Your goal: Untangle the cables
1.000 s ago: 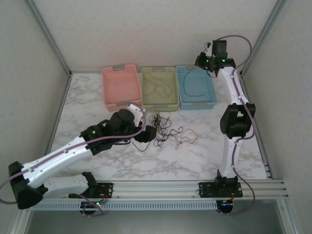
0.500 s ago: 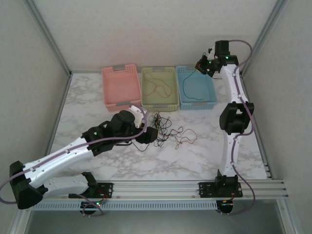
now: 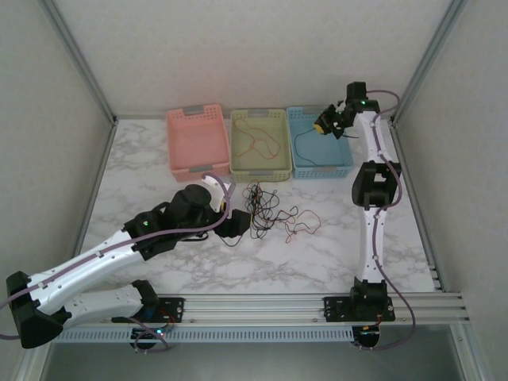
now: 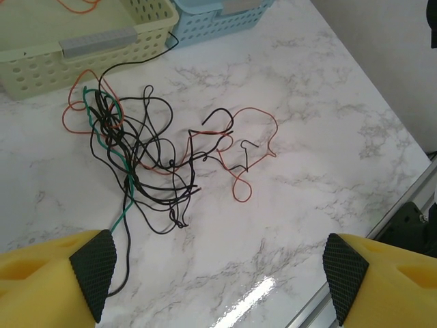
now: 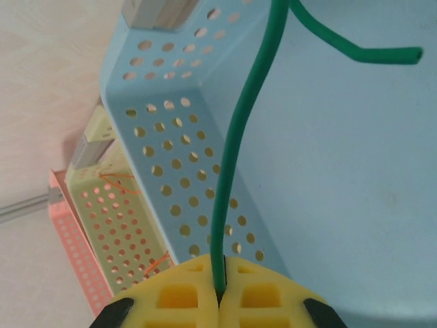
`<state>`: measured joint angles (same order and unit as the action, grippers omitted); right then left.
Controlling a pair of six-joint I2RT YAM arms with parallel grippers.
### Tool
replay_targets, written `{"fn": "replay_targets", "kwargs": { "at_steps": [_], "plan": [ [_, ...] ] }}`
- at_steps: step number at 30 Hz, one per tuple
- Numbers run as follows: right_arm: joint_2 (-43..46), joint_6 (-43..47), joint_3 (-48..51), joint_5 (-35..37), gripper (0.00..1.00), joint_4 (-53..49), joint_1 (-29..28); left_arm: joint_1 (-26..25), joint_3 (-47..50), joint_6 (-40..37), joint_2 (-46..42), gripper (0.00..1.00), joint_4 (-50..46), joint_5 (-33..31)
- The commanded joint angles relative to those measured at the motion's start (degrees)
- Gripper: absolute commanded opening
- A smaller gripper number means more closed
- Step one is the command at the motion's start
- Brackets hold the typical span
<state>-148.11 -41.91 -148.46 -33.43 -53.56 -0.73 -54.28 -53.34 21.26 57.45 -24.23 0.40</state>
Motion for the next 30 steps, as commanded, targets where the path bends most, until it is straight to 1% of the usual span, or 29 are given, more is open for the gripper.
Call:
{"fn": "replay_targets", "kwargs": {
  "at_steps": [1,4,8,13,14,17,20,24,30],
  "plan": [
    [-3.5,-5.5,-2.9,-4.6,0.0,1.7,1.1,-0.2,0.8,0.6,-0.7,0.82,-0.9,-1.5],
    [-5.4,-7.8,-3.3,-5.0,0.0,4.3,1.7,-0.2,0.8,0.7,-0.7,0.82,-0.8,-1.4],
    [-6.7,-8.9,-3.9,-2.7,0.0,7.3,1.9,-0.2,0.7,0.6,0.2,0.82,0.5,-1.3],
    [-7.4,-9.1,-3.3,0.9,0.0,10.9,2.0,-0.2,-2.8,-0.6,5.9,0.81,1.4,-0.7],
    [-7.4,-9.1,-3.2,2.6,0.0,11.1,2.0,-0.2,-3.5,-0.9,7.0,0.81,1.5,-0.7],
    [-7.7,-9.5,-3.1,5.0,0.0,13.5,2.0,-0.2,-4.3,-1.1,8.6,0.8,2.3,-0.5],
    [-7.4,-9.2,-3.3,8.5,0.0,13.7,1.8,-0.2,-4.0,-0.9,9.2,0.8,2.8,-0.2],
    [-7.4,-6.1,-3.3,12.7,0.0,12.5,1.1,-0.2,-2.8,0.0,9.2,0.8,3.0,-0.1],
    [-8.0,-4.0,-1.7,12.7,0.01,12.0,0.4,-0.2,-1.4,0.5,7.2,0.8,2.2,-0.8]
  ]
}}
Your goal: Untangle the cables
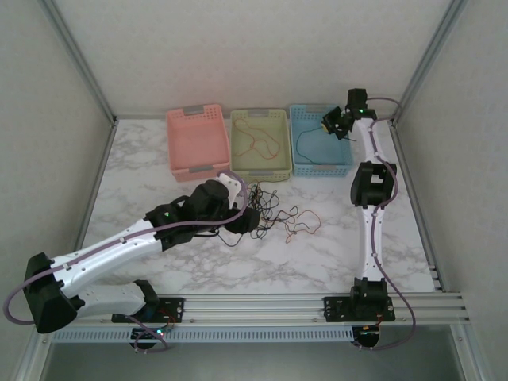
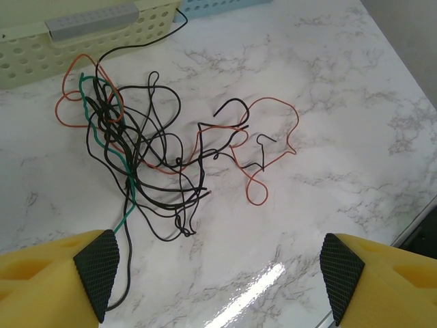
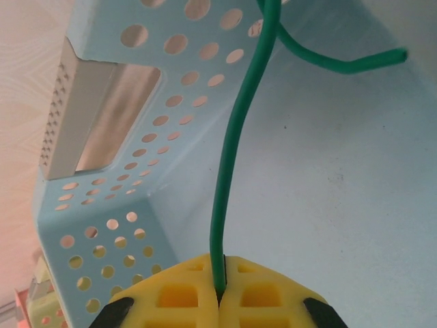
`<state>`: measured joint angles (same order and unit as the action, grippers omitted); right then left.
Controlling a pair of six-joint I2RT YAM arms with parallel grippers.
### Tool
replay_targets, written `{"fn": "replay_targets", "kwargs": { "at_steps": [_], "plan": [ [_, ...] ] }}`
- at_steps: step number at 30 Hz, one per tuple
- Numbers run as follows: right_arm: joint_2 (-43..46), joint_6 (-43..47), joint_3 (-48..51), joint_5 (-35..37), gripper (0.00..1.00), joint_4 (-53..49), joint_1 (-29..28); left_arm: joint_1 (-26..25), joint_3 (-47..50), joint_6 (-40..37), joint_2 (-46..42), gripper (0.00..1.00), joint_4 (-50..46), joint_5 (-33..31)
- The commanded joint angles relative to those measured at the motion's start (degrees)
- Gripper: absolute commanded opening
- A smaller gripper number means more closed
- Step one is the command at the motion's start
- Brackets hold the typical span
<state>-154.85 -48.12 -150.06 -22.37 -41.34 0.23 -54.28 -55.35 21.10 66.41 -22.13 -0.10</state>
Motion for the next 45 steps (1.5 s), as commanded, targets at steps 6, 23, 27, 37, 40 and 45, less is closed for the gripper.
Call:
{"fn": "replay_targets", "kwargs": {
  "at_steps": [6,23,27,37,40,45],
  "plan": [
    [0.2,3.9,-0.1,1.7,0.33,-2.7,-1.3,-0.2,0.8,0.7,-3.1,0.8,-1.2,-0.8],
    [23.8,13.6,17.1,5.9,0.46,-2.2,-3.0,-0.2,1.6,0.8,-9.0,0.8,-4.2,-3.1],
    [31.2,14.5,25.7,6.6,0.46,1.6,-4.3,-0.2,2.2,1.0,-10.5,0.81,-4.3,-3.9],
    [51.0,19.1,50.4,12.7,0.46,10.5,-12.0,-0.2,3.6,1.9,-16.0,0.81,-7.1,-6.4],
    [56.8,20.0,57.6,14.0,0.46,12.8,-14.2,-0.2,3.9,2.5,-18.2,0.81,-9.0,-7.8],
    [66.0,22.2,66.9,15.2,0.45,13.4,-17.5,-0.2,4.9,4.5,-22.0,0.81,-11.1,-9.2]
  ]
}}
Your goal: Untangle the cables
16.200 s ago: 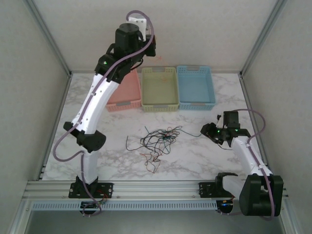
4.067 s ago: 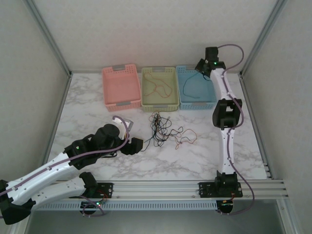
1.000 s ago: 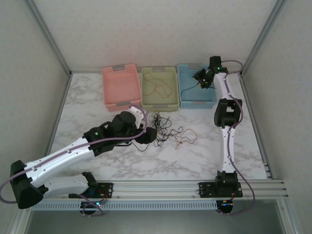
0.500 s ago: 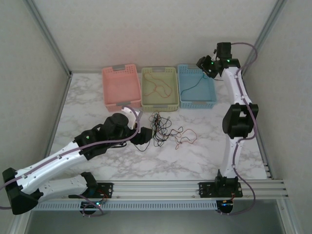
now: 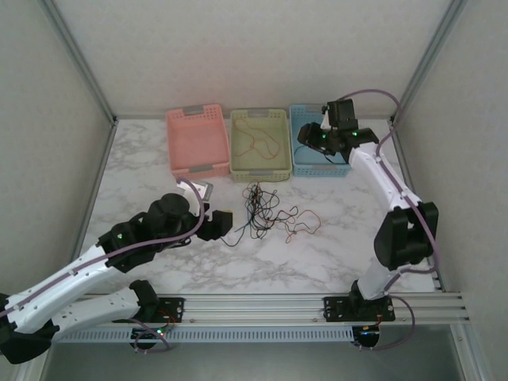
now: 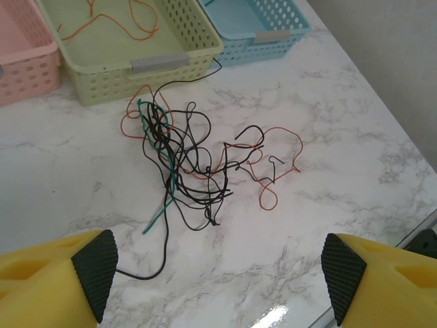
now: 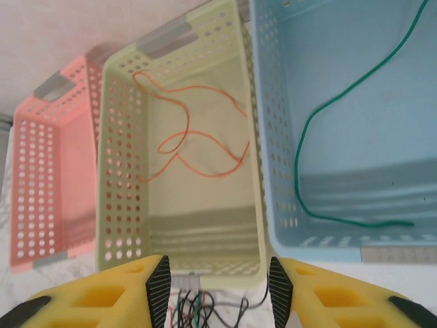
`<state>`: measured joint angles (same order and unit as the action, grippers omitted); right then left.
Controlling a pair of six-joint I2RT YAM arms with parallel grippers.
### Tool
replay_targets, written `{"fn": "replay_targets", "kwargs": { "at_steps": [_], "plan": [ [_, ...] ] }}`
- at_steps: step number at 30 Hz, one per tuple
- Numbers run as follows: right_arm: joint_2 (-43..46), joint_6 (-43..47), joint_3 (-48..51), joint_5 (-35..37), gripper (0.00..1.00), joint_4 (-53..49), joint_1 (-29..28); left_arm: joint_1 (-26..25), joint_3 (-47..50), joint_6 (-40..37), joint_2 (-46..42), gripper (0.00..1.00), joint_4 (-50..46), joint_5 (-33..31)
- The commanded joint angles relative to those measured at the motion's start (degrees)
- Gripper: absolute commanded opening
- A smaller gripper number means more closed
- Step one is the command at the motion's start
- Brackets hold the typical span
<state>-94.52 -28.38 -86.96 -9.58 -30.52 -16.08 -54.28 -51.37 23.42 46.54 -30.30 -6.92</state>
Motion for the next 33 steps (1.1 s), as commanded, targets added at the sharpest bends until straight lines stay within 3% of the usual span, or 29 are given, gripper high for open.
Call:
{"fn": "replay_targets", "kwargs": {
  "at_steps": [1,7,12,24,33],
  "plan": [
    [7.7,2.8,5.9,2.3,0.45,2.5,-1.7,-0.2,1.1,2.7,-2.9,0.81,-3.4,-2.6],
    [17.7,4.9,16.0,2.7,0.43,-0.6,-2.4,-0.2,2.5,5.3,-5.9,0.81,-6.1,-4.8],
    [20.6,6.2,22.1,1.4,0.41,-4.2,-2.4,-0.2,3.4,6.8,-6.2,0.81,-7.2,-7.2],
    [12.2,6.3,31.6,5.1,0.4,-8.1,-2.4,-0.1,4.3,6.9,-5.6,0.82,-7.0,-7.8],
    [3.8,6.9,31.0,9.6,0.44,-7.0,-2.4,-0.1,4.4,6.4,-5.1,0.82,-6.6,-7.7]
  ]
}}
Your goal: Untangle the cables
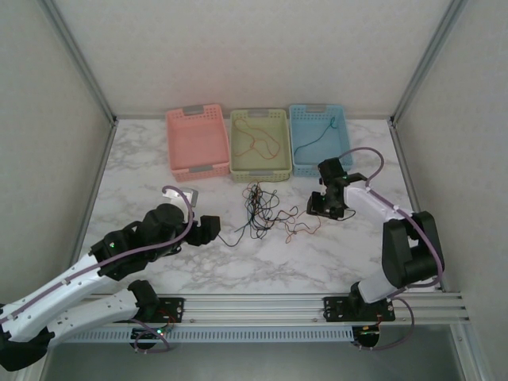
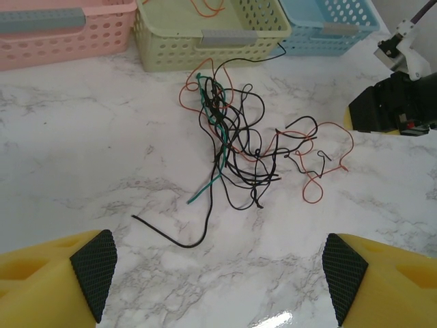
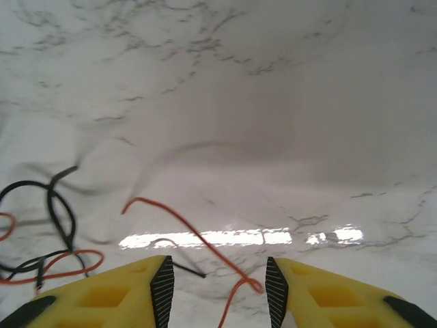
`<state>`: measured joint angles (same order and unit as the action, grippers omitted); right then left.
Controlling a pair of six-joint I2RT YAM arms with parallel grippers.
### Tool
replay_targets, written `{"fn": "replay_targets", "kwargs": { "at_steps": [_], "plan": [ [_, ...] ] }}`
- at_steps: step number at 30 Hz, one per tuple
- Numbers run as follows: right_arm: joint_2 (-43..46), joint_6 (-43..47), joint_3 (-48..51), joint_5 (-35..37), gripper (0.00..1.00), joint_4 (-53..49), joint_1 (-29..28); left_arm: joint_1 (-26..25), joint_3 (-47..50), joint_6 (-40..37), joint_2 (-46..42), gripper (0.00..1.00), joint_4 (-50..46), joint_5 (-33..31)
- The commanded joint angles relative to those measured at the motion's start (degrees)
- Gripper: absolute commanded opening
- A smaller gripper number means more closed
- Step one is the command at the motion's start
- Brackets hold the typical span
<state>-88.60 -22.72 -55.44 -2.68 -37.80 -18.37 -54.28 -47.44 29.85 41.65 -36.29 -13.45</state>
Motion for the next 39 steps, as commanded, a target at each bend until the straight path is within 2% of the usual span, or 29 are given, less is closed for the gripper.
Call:
{"fn": "replay_targets", "kwargs": {
  "at_steps": [1,4,8,11,13,15,19,29,33,39],
  "plan": [
    [-3.3,1.3,-0.8,2.1,0.44,0.3,-0.1,-0.1,0.5,-0.1,-0.2,0.82,-0.6,-1.1],
    [-6.6,1.6,-1.5,-0.1,0.43,0.7,-0.2,-0.1,0.5,-0.3,-0.2,0.82,-0.8,-1.1],
    [-7.9,1.4,-0.8,-2.4,0.34,2.2,-0.2,-0.1,0.6,-0.3,-0.4,0.82,-1.0,-1.1],
    [-6.6,1.6,-0.7,-2.9,0.19,2.4,-0.4,0.0,0.9,-0.2,-0.4,0.82,-0.6,-1.1],
    [-3.0,1.9,-0.2,-4.0,0.07,3.4,-1.1,0.0,1.0,-0.1,-0.3,0.82,-0.6,-1.0],
    [1.7,1.9,-0.4,-4.3,0.0,3.4,-2.1,0.0,1.3,-0.1,-0.3,0.82,-0.5,-1.1],
    [10.1,2.9,-2.5,-5.8,0.0,2.2,-3.5,0.1,1.5,0.0,0.2,0.82,0.6,-0.4],
    [27.2,3.3,-8.6,-15.4,0.0,3.4,-4.4,0.7,3.3,0.4,6.6,0.82,7.6,4.0],
    [30.0,2.0,-14.9,-16.9,0.0,1.9,-4.4,1.1,4.2,0.1,9.7,0.82,11.5,7.2],
    [29.5,-2.2,-28.0,-20.0,0.0,1.2,-4.4,1.3,5.2,-0.3,12.2,0.81,16.4,11.7]
  ]
}}
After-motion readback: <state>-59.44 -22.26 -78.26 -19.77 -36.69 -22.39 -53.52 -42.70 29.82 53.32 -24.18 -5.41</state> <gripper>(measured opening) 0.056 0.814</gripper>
